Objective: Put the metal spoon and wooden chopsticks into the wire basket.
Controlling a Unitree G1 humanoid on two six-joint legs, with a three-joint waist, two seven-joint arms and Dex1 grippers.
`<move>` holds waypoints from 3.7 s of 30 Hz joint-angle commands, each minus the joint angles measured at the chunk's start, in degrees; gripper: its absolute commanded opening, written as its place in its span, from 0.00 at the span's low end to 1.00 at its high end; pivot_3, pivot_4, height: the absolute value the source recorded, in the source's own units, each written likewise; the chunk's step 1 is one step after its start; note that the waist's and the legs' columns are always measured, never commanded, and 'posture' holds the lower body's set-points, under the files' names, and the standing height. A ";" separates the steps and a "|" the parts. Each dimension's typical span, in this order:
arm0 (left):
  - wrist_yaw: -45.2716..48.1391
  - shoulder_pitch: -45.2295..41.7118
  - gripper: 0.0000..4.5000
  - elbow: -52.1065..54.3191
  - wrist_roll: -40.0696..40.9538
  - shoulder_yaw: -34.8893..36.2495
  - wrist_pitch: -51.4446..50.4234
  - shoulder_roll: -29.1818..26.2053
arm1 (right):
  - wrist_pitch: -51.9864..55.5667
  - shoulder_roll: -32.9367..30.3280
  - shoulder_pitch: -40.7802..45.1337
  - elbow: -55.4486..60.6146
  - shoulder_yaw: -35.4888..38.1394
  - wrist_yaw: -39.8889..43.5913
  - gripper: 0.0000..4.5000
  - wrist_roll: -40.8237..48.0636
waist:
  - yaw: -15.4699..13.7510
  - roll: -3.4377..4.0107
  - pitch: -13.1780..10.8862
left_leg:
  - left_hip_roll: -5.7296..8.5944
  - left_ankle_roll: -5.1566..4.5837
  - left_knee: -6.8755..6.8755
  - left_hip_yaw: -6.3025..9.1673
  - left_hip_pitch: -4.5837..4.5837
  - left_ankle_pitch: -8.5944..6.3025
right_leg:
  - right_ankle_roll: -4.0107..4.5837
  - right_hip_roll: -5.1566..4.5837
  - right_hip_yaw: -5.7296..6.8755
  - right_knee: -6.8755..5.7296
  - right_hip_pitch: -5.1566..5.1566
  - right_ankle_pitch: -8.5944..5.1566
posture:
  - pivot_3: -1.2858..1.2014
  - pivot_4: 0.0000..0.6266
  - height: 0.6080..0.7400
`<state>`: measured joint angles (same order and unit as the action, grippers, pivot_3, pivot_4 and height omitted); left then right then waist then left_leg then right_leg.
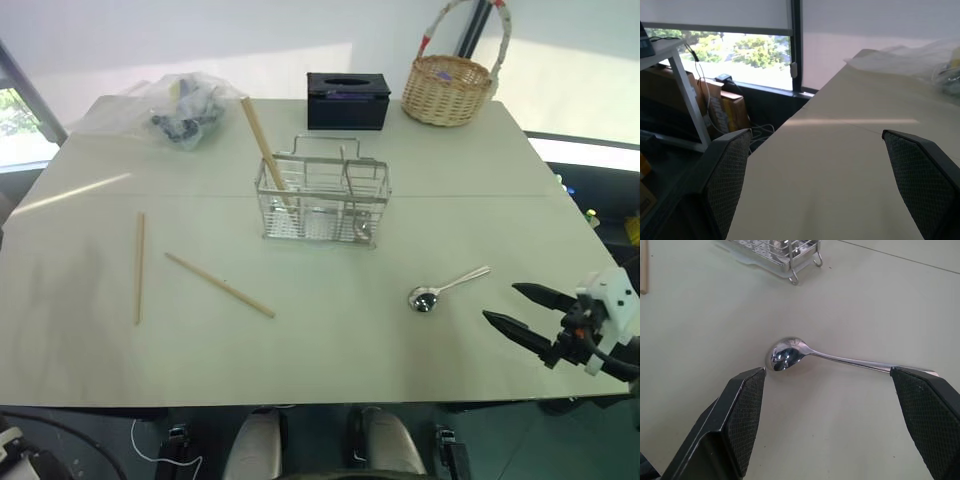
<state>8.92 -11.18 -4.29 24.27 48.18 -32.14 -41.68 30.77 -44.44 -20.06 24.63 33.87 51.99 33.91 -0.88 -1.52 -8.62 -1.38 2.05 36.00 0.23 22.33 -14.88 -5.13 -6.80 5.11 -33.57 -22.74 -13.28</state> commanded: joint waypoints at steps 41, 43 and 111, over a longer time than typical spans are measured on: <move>45.12 -20.79 0.98 20.22 17.97 -34.50 -7.74 -12.87 | -17.63 -22.09 48.99 -21.19 -30.88 30.93 0.92 -11.16 | 0.21 0.30 -0.21 | 0.22 -0.04 0.08 -0.09 0.02 0.03 | -0.06 0.08 -0.01 -0.11 -0.01 0.04 | 0.52 0.24 0.74; 49.37 -24.14 0.98 21.62 18.85 -38.84 -8.13 -12.17 | -22.31 -21.45 51.46 -23.28 -35.72 35.70 0.92 -14.44 | 0.10 0.28 -0.24 | 0.27 -0.04 0.12 -0.07 0.02 0.04 | -0.24 0.09 -0.01 -0.16 0.02 0.14 | 0.52 0.24 0.74; 62.66 -35.26 1.00 5.61 2.71 -58.11 -7.57 1.37 | -26.31 -5.16 61.68 -39.31 -36.22 31.38 0.01 -23.90 | 0.14 0.36 -0.32 | 0.37 -0.02 0.34 0.00 -0.27 0.09 | -0.36 0.09 -0.14 -0.69 0.25 0.16 | 0.52 0.24 0.74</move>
<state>71.93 -45.01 1.05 26.65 -12.19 -40.64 -39.88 -0.71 -48.35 42.18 -19.66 -5.79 84.83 6.38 -0.74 -1.16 -8.94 -1.01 2.04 36.35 0.24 22.05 -14.80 -5.49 -6.72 4.98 -34.25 -22.47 -13.12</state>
